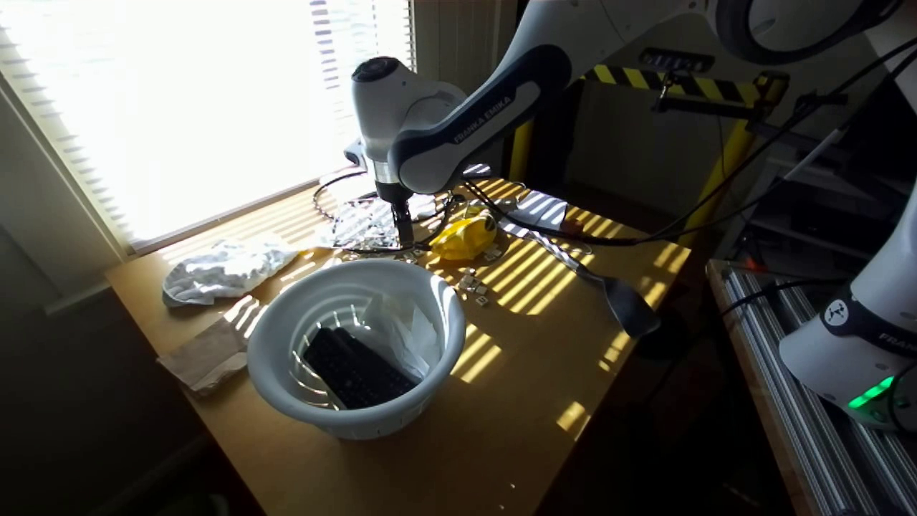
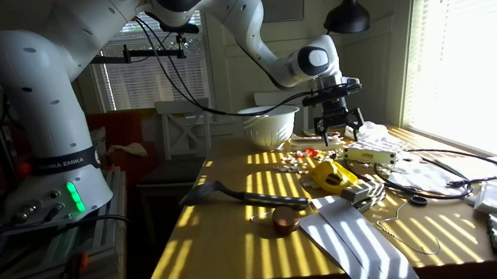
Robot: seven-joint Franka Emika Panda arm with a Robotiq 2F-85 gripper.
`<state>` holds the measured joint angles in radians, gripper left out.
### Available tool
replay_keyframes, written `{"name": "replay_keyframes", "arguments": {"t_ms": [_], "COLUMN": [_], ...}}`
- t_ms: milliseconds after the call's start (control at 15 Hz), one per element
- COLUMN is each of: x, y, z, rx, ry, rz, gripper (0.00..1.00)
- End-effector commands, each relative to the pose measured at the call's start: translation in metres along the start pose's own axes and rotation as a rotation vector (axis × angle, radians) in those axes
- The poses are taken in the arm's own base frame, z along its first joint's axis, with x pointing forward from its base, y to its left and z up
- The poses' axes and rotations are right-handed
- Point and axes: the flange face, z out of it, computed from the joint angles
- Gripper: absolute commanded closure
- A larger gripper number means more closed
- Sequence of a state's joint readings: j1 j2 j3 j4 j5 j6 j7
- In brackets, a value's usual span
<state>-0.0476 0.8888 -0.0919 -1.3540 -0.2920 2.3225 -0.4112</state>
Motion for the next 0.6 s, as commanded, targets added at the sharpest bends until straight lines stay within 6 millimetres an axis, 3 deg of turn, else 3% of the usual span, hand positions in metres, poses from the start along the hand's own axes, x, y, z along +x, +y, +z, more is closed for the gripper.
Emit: {"name": "replay_keyframes", "arguments": {"t_ms": [0,133,533], "x": [0.020,0.029,0.052], "y": [-0.008,-0.010,-0.032], "z": [-0.005,-0.006,-0.009], "rx": [-0.076,-0.110,-0.172], "ry": [0.039,0.085,0.187], "rz": [-0.177,-0.263,-0.296], "gripper": [0.00,0.00,0.00]}}
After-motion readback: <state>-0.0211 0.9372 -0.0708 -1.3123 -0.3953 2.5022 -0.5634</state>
